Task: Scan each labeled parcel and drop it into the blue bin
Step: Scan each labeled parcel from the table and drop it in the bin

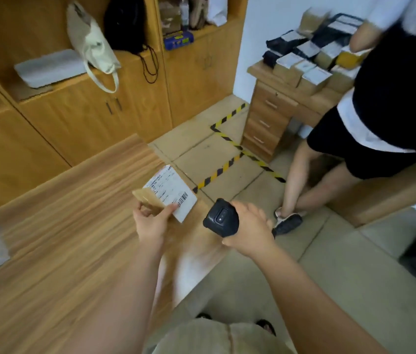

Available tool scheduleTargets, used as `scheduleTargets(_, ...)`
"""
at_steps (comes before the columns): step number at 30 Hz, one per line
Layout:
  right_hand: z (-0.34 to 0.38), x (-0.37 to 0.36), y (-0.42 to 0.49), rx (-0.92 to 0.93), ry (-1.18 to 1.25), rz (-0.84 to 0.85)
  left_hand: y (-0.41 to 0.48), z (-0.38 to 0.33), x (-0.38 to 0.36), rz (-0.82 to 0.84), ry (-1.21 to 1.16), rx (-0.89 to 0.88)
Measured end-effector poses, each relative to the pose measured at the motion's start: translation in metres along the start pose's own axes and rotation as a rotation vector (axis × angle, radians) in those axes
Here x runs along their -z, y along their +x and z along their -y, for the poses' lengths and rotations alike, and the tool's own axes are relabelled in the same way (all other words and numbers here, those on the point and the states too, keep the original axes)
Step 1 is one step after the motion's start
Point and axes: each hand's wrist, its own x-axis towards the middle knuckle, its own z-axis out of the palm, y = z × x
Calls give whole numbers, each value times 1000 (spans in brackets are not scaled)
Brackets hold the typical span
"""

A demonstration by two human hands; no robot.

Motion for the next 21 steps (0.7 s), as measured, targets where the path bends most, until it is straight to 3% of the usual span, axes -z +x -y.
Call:
scheduleTargets(5, -60, 22, -36, -192, 57, -240, -43, 12, -74, 281, 51, 205)
scheduleTargets(10, -133, 42, -91, -353, 2, -440, -106, 36, -145, 524, 173, 270)
scheduleTargets(21, -333, 76, -285, -777, 252, -698, -326, 134, -263, 915, 550, 488)
